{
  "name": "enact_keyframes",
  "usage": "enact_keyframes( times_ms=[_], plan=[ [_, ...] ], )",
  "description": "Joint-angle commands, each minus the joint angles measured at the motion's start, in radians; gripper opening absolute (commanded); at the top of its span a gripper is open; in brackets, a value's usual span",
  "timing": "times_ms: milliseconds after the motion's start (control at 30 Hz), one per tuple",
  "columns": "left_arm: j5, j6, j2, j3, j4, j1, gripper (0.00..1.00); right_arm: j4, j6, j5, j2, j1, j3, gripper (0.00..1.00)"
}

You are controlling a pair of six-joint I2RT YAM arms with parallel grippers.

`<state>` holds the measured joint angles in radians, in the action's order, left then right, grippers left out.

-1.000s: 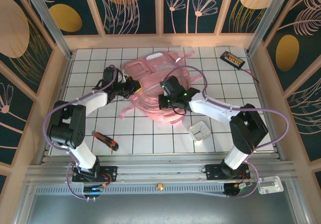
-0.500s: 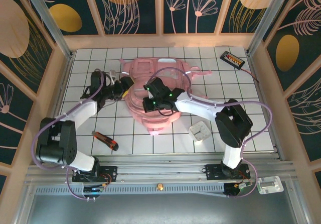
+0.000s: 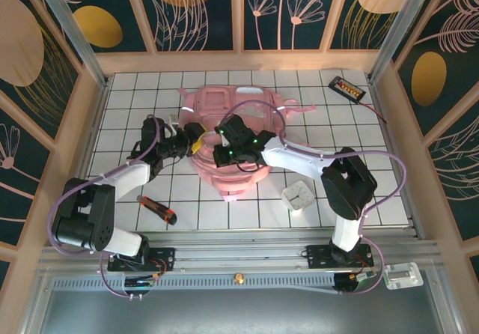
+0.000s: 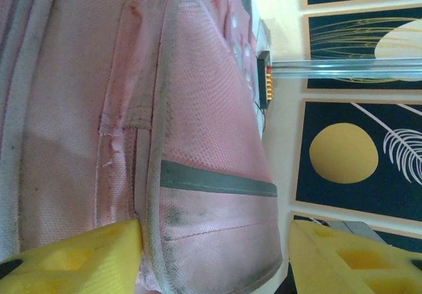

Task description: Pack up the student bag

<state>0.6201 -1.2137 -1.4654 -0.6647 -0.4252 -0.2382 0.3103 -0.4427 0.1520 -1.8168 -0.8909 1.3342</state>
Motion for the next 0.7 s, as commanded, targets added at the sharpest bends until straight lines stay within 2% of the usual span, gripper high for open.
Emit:
enact_keyframes(
  times_ms=[0,300,500,667],
  plan=[
    [0.019,-0.045,-0.018,0.012,-0.091,-0.021,0.59,-0.022,0.025,0.035,0.026,-0.005,0.0,0.0],
    [0.009,-0.036,-0.03,0.025,-0.084,-0.024,0.56,-0.025,0.029,0.038,0.018,0.001,0.003,0.0],
    [0.007,-0.02,-0.036,0.047,-0.072,-0.026,0.66,-0.028,0.027,0.041,0.019,0.01,-0.003,0.0],
    [-0.001,-0.024,-0.048,0.024,-0.074,-0.03,0.64,-0.036,0.026,0.052,0.017,0.011,-0.004,0.0]
  ],
)
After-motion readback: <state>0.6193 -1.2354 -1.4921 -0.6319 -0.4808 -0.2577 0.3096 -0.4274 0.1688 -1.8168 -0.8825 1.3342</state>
